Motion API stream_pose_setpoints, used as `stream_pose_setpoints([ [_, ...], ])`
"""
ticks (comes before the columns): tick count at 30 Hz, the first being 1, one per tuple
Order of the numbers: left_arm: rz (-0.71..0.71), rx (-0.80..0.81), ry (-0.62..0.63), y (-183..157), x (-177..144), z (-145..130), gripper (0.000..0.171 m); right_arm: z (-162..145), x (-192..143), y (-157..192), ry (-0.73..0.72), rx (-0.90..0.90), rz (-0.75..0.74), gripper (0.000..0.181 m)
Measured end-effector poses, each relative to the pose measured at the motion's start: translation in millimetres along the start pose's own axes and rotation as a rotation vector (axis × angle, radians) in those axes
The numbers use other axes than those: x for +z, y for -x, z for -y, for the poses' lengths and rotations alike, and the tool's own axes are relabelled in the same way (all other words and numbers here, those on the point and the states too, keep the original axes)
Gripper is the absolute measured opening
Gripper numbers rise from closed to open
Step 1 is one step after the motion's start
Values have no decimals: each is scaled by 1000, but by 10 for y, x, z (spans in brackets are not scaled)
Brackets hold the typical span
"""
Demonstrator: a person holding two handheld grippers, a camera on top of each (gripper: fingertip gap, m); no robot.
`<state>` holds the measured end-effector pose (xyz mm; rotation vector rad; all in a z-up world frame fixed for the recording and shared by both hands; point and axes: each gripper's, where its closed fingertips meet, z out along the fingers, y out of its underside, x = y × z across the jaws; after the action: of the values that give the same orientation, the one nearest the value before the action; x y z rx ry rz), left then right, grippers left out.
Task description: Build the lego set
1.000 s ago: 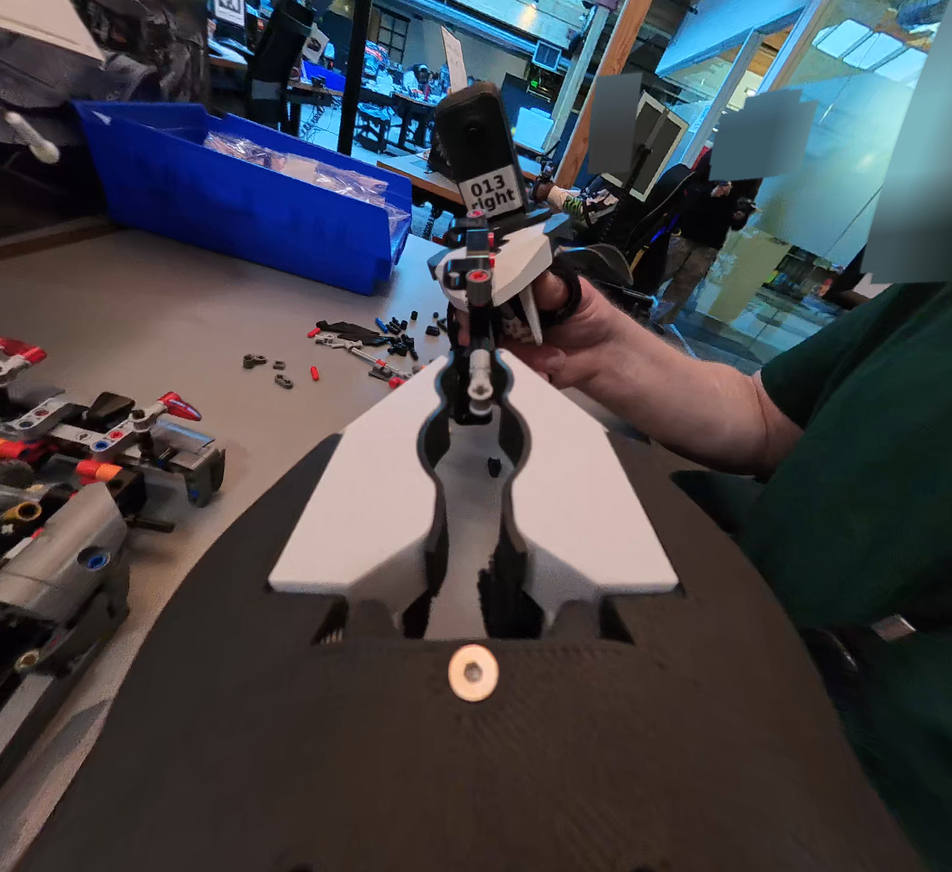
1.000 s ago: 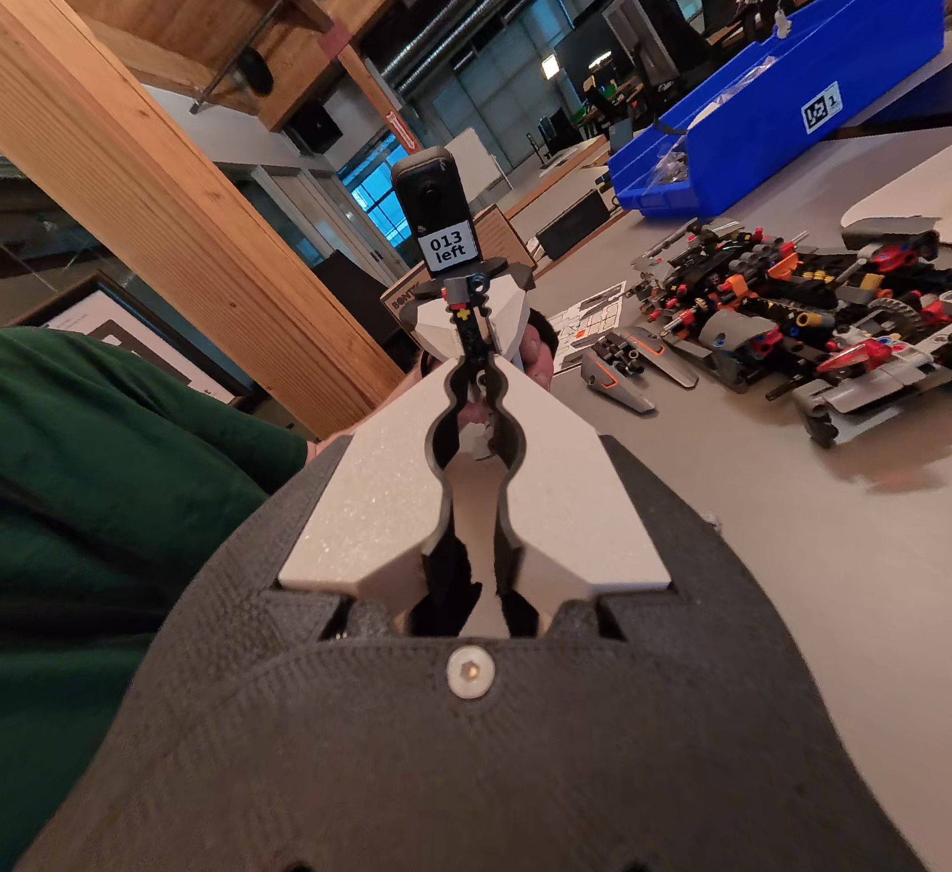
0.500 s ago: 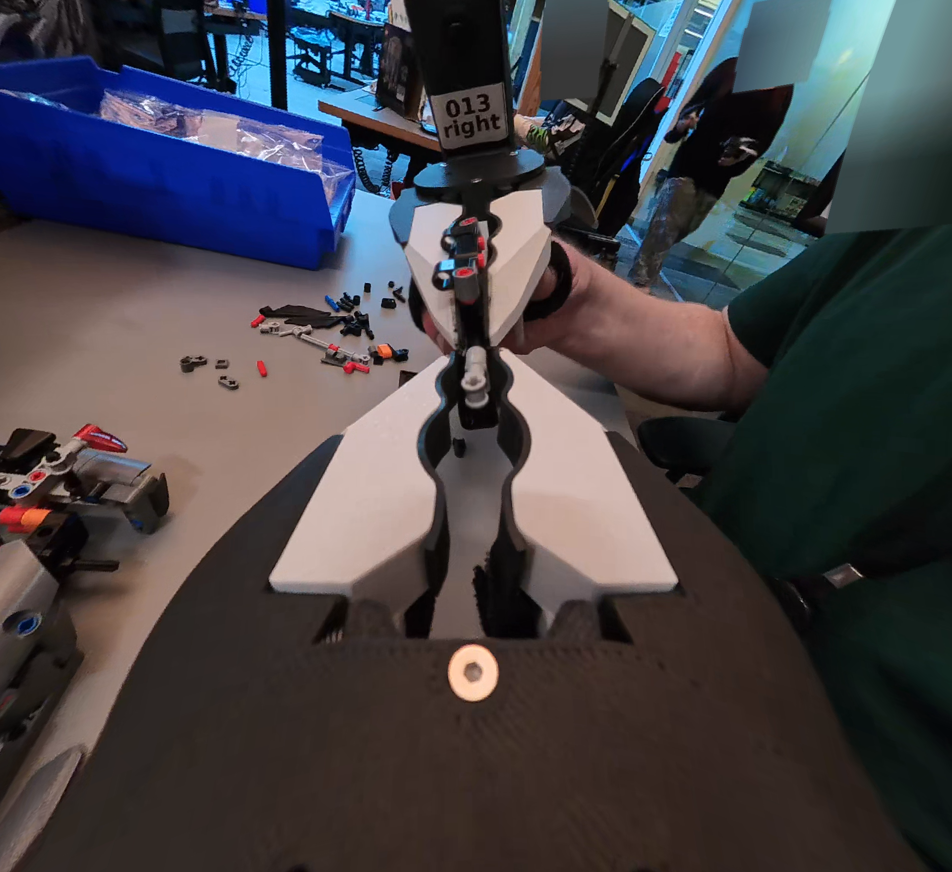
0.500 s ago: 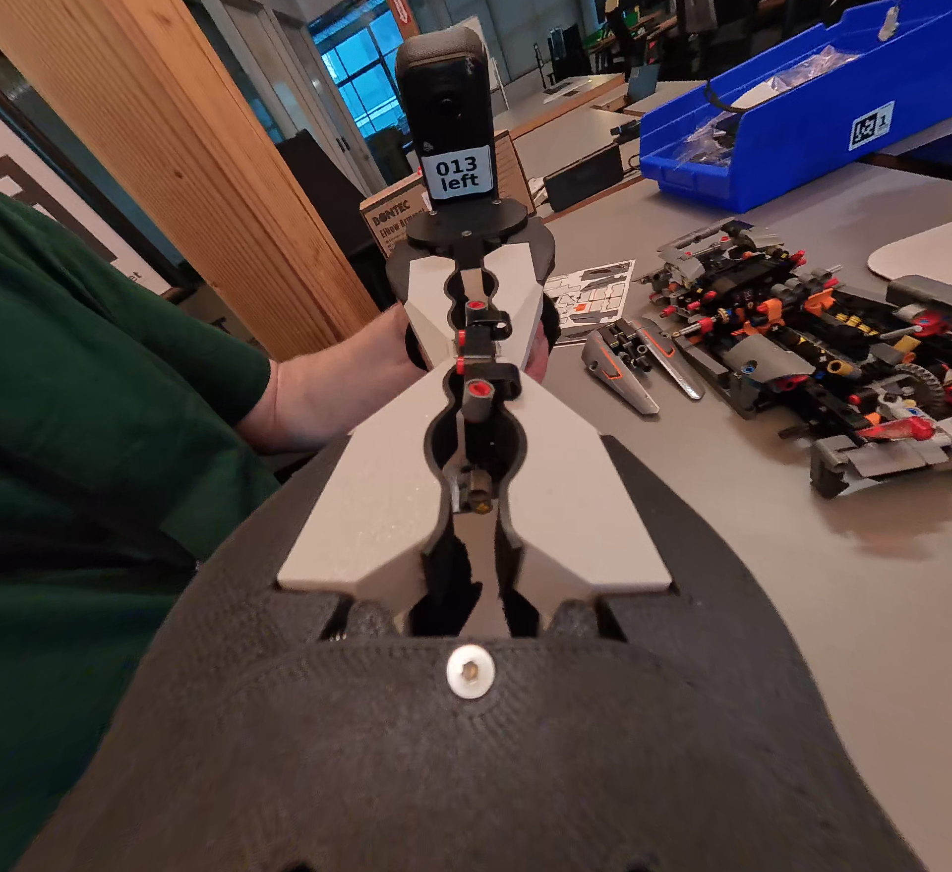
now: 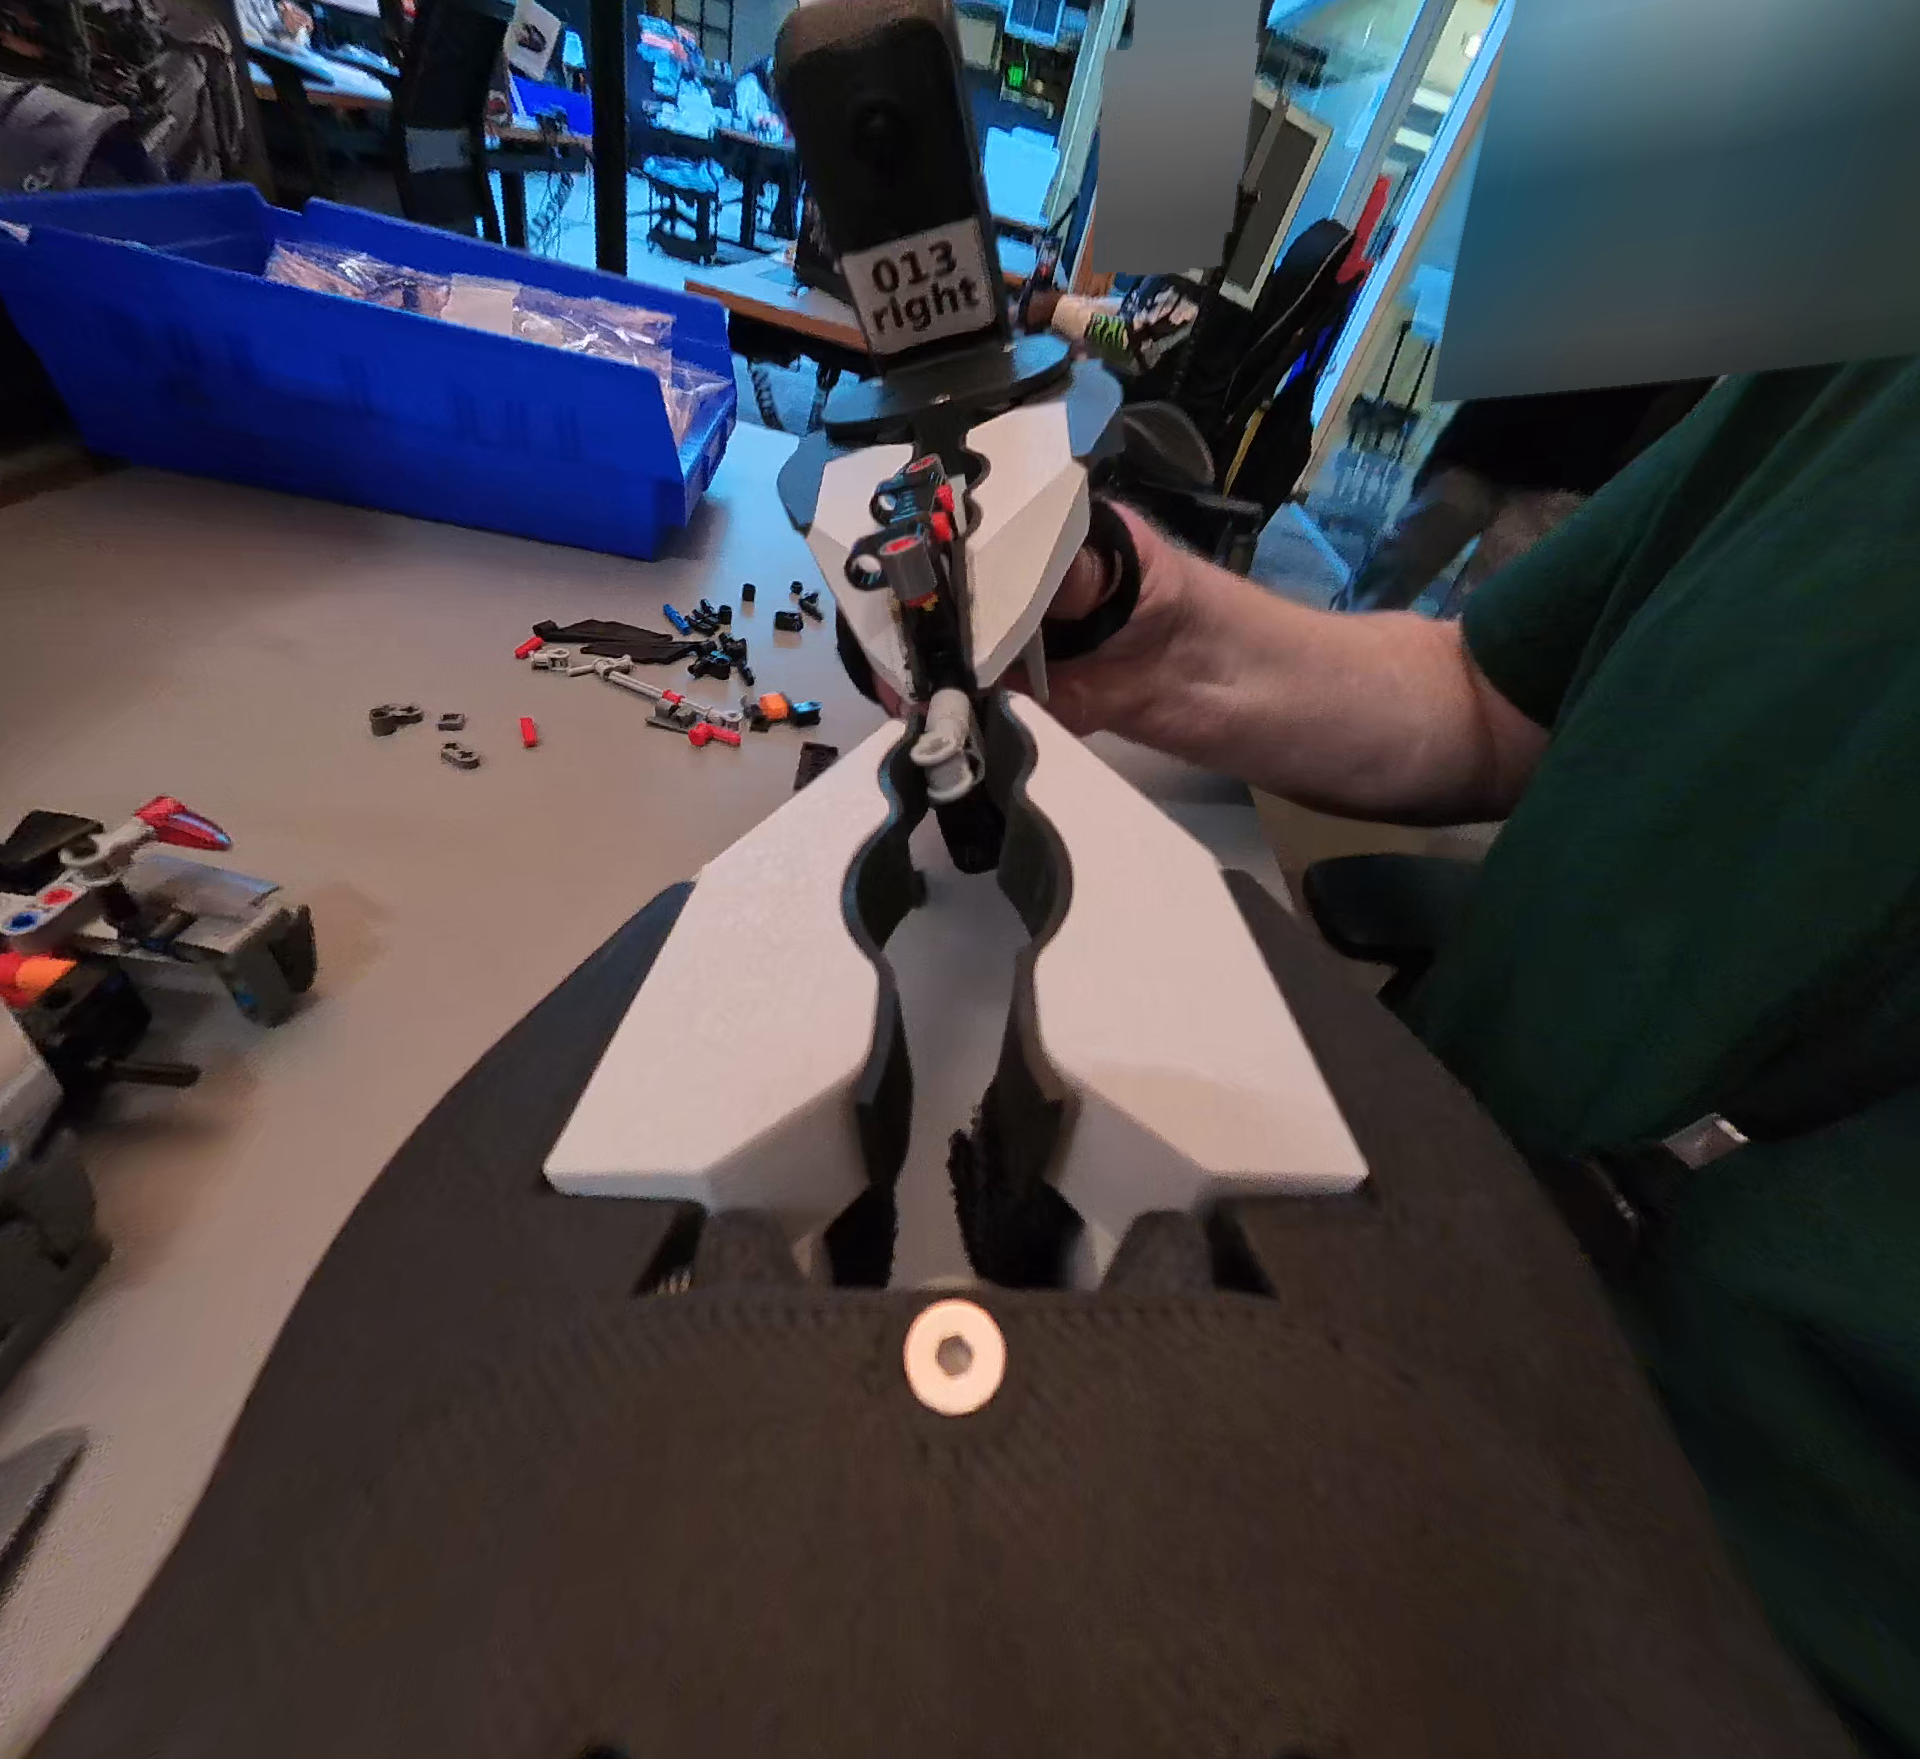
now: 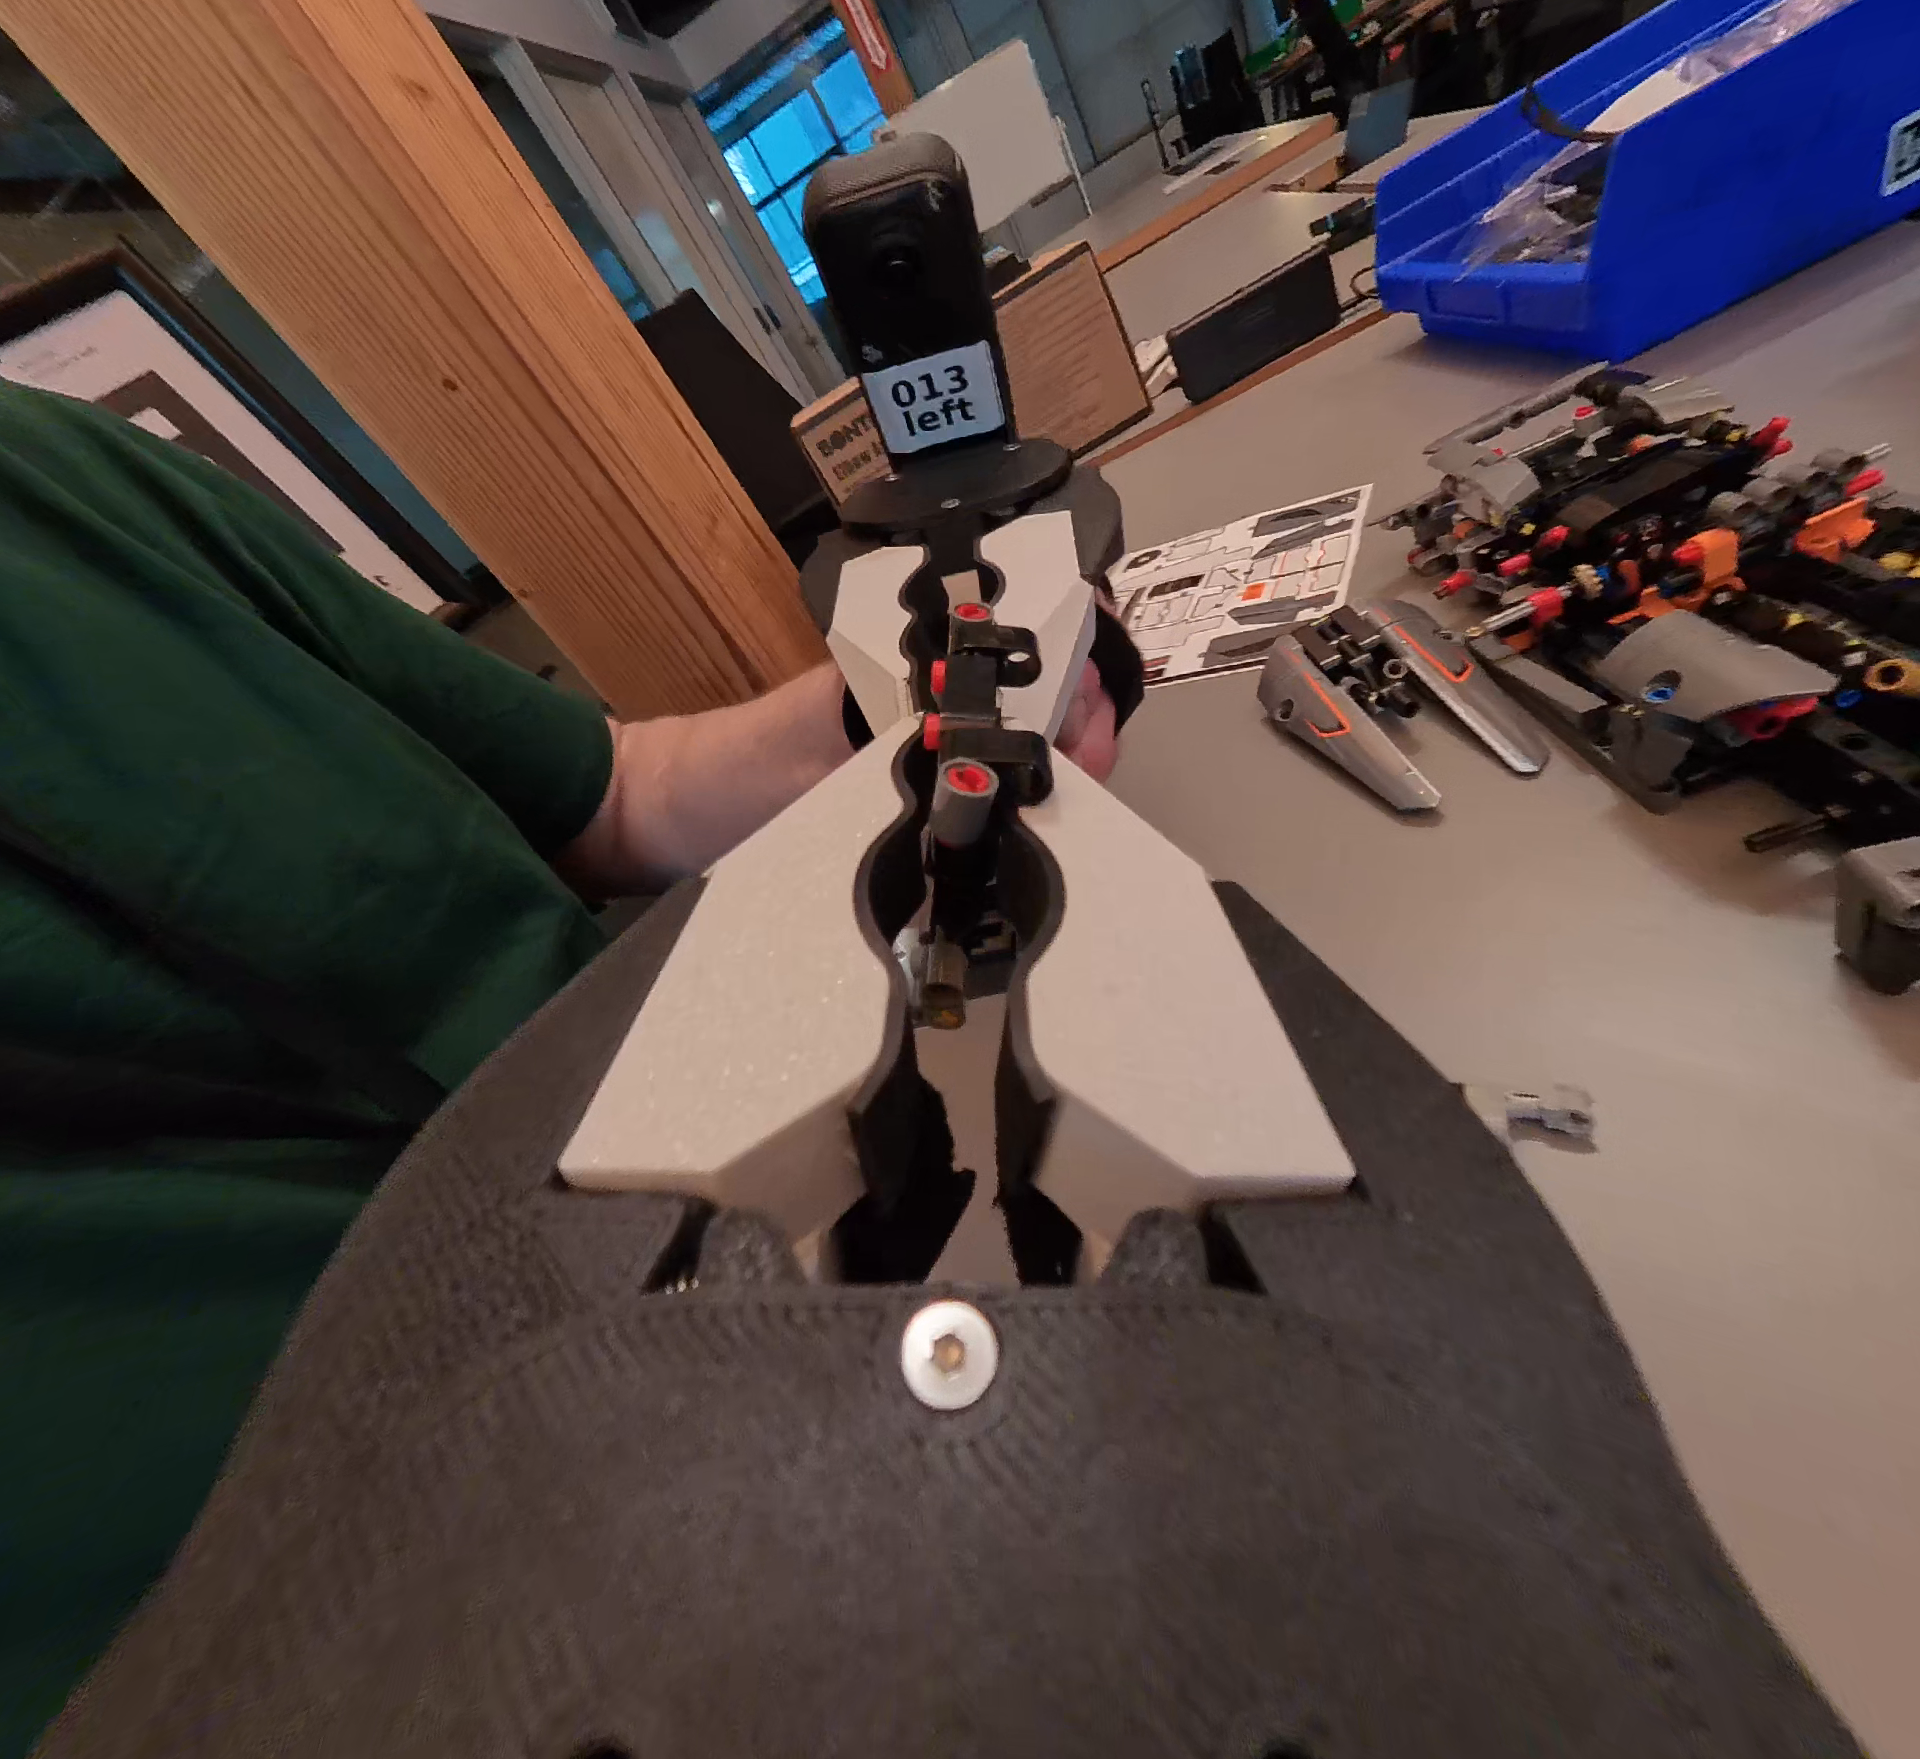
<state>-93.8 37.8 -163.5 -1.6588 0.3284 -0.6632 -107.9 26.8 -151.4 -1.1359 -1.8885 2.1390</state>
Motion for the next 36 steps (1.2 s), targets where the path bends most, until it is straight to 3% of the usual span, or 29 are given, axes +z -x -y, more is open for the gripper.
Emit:
stream_pose_setpoints([
  [22, 12, -74, -112, -86, -45, -65, 8, -124, -14, 74, -82, 65, 49, 6],
  [24, 2, -107, -190, -72, -110, 20, 9, -24, -145, 39, -162, 97, 50, 5],
  [26, 45, -147, -325, 112, -445, 193, 7, 29, -304, -59, -208, 114, 3, 5],
  [28, 35, -92, -213, 18, -284, 83, 8, -70, -137, 18, -114, 42, -26, 6],
  [30, 23, -96, -193, -30, -112, 70, 8, -53, -75, 49, -85, 24, -32, 5],
  [36, 45, -220, -189, 154, -233, -7, 9, -225, -216, -177, 4, 128, -112, 5],
])
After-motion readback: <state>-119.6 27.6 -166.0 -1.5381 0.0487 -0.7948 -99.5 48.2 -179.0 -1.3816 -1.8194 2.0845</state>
